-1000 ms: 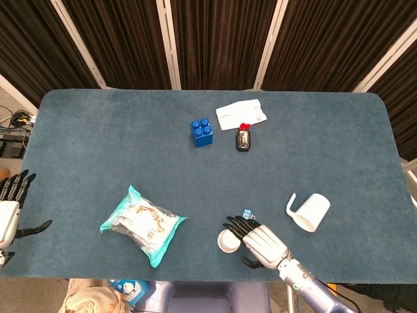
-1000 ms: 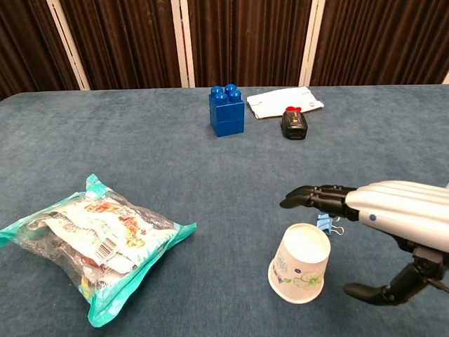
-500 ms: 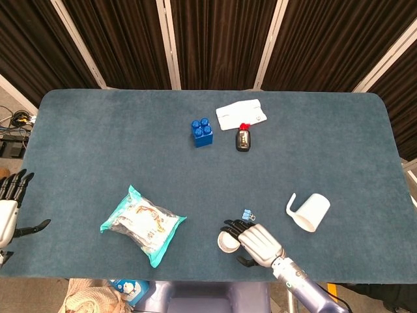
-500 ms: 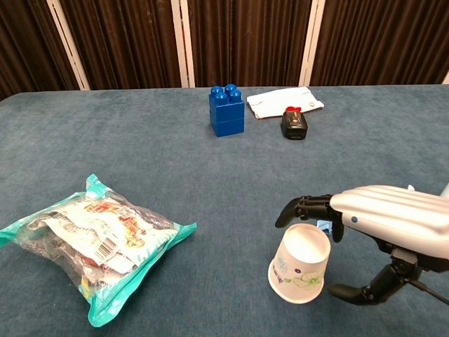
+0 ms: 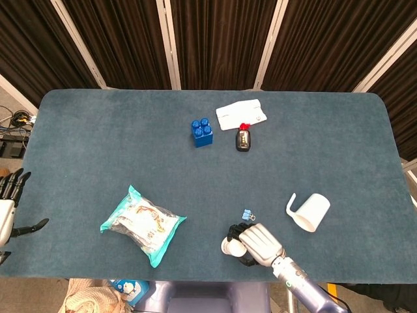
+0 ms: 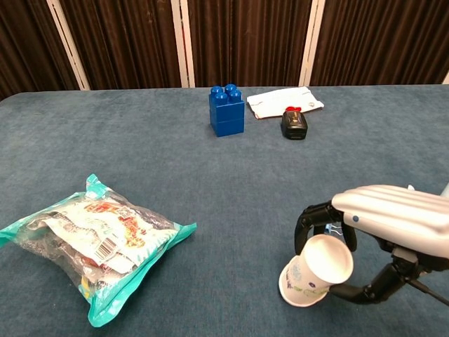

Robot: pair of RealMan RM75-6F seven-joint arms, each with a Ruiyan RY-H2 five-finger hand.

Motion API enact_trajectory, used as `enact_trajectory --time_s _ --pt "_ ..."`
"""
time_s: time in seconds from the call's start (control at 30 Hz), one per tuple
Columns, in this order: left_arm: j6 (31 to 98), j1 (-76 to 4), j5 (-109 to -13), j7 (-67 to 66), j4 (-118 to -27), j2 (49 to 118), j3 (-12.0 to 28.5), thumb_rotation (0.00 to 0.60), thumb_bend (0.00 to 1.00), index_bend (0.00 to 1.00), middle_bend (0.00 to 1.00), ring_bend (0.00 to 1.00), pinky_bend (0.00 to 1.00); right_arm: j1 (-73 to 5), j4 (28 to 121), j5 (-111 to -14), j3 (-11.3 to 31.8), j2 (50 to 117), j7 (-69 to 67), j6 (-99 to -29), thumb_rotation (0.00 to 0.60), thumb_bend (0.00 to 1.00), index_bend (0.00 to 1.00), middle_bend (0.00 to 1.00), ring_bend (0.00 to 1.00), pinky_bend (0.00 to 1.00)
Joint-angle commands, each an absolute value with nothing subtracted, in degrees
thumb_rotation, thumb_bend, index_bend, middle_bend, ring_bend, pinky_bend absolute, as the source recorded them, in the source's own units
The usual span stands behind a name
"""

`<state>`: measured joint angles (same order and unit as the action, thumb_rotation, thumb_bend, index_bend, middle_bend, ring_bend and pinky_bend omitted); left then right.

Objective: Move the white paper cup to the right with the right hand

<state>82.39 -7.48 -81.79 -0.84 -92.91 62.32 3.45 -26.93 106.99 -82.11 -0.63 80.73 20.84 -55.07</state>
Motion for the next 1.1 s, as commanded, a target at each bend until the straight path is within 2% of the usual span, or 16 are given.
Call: enact_trajectory --time_s 0.03,0.47,0.77,1.1 --pt "82.4 -7.5 -81.8 -0.8 -92.9 62.3 3.5 0.600 0.00 0.00 0.00 0.00 0.01 -27.0 107.5 -81.9 -0.2 79.8 20.4 -55.6 0.600 0.33 0.40 0.30 0.30 0.47" --pt "82.2 -7.5 -81.7 -1.1 -93.0 62.5 3.6 0.600 0.00 0.00 0.00 0.00 0.01 -28.3 107.5 -79.1 3.5 75.6 18.7 -57.6 0.600 0.33 0.40 0.30 0.30 0.47" --pt "82.1 -7.5 -81.6 -1.0 -93.0 62.5 3.7 0.600 0.00 0.00 0.00 0.00 0.01 -28.8 103.8 -75.9 3.0 76.7 18.3 -56.0 0.600 0.33 0.40 0.30 0.30 0.47" --pt "82.2 -7.4 -82.2 -1.5 -93.1 62.6 3.4 0.600 0.00 0.00 0.00 0.00 0.01 -28.8 100.7 -75.7 3.3 78.9 18.3 -58.0 0.600 0.33 0.40 0.30 0.30 0.47"
